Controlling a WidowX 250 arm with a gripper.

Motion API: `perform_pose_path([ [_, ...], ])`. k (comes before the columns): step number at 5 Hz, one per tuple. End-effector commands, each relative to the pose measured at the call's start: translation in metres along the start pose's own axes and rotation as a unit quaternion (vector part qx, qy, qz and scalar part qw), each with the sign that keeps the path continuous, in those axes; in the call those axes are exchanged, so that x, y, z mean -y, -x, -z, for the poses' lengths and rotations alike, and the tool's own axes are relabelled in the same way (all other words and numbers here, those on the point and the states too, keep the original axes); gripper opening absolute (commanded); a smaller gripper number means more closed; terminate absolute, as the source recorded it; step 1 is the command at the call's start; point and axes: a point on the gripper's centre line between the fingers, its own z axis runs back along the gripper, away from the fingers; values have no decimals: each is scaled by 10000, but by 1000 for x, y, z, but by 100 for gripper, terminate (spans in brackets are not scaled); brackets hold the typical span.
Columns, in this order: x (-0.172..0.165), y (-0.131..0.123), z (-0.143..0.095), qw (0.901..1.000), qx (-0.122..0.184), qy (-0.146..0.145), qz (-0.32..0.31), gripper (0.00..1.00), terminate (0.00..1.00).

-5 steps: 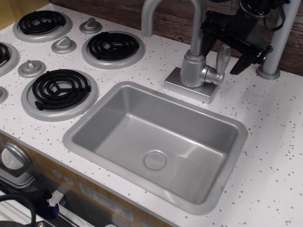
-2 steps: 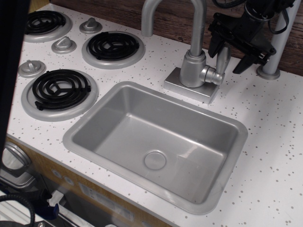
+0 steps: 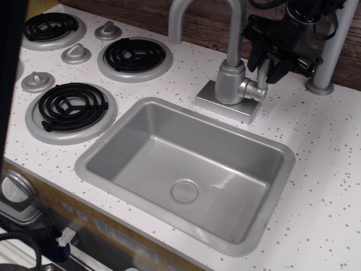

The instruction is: Lever vertical to front

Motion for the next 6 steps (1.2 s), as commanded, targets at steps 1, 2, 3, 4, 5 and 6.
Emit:
perform_pose_path([
  [1, -10, 16, -19, 9997, -209, 98, -99, 0, 0],
  [2, -7, 22, -5, 9990, -354, 257, -34, 0, 0],
  [3, -3, 27, 8, 9982, -429, 413, -38, 0, 0],
  [4, 0, 28, 17, 9977, -429, 523, -30, 0, 0],
  [5, 2, 29, 24, 9974, -408, 598, -23, 0, 0],
  [6, 1, 30, 16, 9978, -488, 435, -63, 100, 0],
])
